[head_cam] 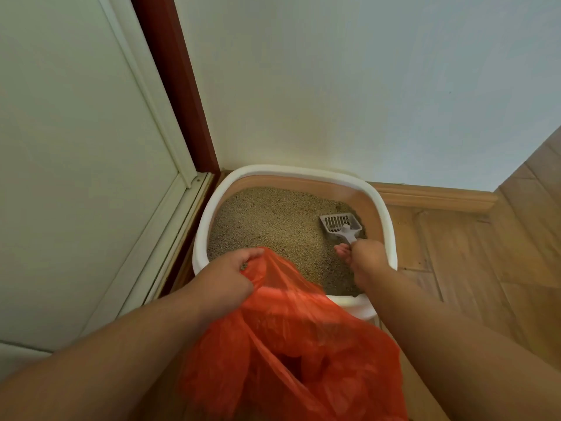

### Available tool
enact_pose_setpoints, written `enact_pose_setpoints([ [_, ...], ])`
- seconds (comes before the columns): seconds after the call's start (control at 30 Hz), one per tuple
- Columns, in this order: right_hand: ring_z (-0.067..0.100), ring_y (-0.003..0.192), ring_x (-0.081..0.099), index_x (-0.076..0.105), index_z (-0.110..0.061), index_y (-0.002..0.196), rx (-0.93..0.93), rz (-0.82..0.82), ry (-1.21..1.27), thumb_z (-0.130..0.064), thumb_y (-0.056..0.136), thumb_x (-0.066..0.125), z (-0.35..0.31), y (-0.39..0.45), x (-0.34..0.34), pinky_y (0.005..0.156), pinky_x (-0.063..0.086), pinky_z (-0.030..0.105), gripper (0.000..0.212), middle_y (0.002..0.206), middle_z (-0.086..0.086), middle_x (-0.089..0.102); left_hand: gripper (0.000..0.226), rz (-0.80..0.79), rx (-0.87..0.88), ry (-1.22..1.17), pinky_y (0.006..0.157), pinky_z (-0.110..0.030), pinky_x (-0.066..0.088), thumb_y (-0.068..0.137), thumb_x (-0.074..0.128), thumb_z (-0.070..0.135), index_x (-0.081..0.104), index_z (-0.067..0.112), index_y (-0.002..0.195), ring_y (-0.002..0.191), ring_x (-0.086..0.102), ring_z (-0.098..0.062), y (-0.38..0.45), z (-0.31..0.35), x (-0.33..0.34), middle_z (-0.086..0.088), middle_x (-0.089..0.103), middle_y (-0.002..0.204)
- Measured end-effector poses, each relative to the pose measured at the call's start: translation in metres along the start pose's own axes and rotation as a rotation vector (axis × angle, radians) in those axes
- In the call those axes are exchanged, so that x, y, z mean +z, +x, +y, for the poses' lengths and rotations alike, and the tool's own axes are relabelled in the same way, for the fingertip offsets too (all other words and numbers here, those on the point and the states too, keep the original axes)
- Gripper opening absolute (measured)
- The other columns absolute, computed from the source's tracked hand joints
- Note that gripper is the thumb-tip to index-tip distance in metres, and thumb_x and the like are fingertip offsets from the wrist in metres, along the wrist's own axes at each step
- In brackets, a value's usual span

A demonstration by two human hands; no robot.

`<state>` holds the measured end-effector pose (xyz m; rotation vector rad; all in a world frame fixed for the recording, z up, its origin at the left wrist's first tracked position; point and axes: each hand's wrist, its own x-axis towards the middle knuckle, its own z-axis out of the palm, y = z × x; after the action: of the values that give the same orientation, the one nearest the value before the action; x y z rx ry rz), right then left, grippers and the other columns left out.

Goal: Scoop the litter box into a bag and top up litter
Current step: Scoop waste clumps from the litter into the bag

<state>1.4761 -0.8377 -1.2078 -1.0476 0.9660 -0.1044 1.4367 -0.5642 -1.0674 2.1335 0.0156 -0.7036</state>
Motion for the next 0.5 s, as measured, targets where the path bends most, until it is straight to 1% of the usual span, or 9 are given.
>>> enact_pose_setpoints([
  [0.03,0.023,0.076,0.069,0.050,0.011,0.134,-0.009,-0.005,-0.020,0.004,0.101,0.041,-0.001,-0.003,-0.002,0.067,0.060,0.030,0.035,0.090,0.016,0.064,0.074,-0.002,-0.002,-0.004,0.049,-0.017,0.049,0.088,0.050,-0.012,0.054,0.036,0.144,0.061,0.069,-0.003,-0.001,0.001,0.000,0.012,0.066,0.104],
  [0.13,0.022,0.062,0.071,0.048,0.006,0.140,-0.016,0.052,0.004,0.004,0.102,0.043,-0.001,-0.002,-0.004,0.053,0.061,0.027,0.039,0.090,0.019,0.066,0.076,-0.008,0.005,0.009,0.054,-0.024,0.055,0.086,0.051,-0.011,0.054,0.038,0.143,0.070,0.074,-0.009,-0.002,0.002,-0.002,0.009,0.068,0.110],
  [0.23,0.022,0.060,0.070,0.056,0.006,0.132,-0.040,0.063,-0.037,-0.013,0.104,0.057,-0.002,-0.002,0.006,0.053,0.060,0.027,0.033,0.083,0.017,0.068,0.076,-0.016,0.012,0.011,0.053,-0.024,0.054,0.085,0.052,-0.011,0.055,0.038,0.143,0.067,0.074,-0.009,-0.001,0.001,-0.002,0.006,0.070,0.110],
  [0.3,0.024,0.065,0.070,0.055,0.007,0.132,-0.034,0.067,-0.037,-0.010,0.105,0.053,-0.003,-0.001,0.011,0.060,0.059,0.029,0.032,0.083,0.017,0.066,0.075,-0.019,0.018,-0.003,0.051,-0.023,0.052,0.086,0.052,-0.012,0.055,0.036,0.143,0.063,0.073,-0.009,-0.001,0.001,-0.002,0.007,0.070,0.107],
  [0.37,0.024,0.067,0.070,0.054,0.006,0.134,-0.032,0.066,-0.042,-0.004,0.104,0.048,-0.007,0.000,0.016,0.063,0.058,0.030,0.032,0.084,0.018,0.066,0.074,-0.009,0.018,-0.012,0.051,-0.022,0.052,0.087,0.052,-0.012,0.054,0.037,0.143,0.063,0.073,-0.009,-0.002,0.001,-0.003,0.010,0.067,0.105],
  [0.43,0.023,0.064,0.069,0.053,0.006,0.135,-0.023,0.067,-0.034,0.000,0.104,0.046,-0.013,0.007,0.022,0.064,0.059,0.031,0.032,0.087,0.020,0.067,0.075,-0.009,0.014,-0.016,0.051,-0.021,0.051,0.088,0.052,-0.012,0.054,0.038,0.144,0.066,0.072,-0.009,-0.001,-0.001,-0.005,0.013,0.064,0.106],
  [0.5,0.020,0.059,0.066,0.051,0.005,0.136,0.009,0.074,0.003,0.002,0.104,0.043,-0.017,0.015,0.030,0.058,0.059,0.029,0.033,0.088,0.020,0.066,0.075,-0.012,0.011,-0.029,0.053,-0.021,0.052,0.088,0.052,-0.012,0.054,0.038,0.144,0.072,0.072,-0.010,0.000,-0.004,-0.007,0.015,0.063,0.107],
])
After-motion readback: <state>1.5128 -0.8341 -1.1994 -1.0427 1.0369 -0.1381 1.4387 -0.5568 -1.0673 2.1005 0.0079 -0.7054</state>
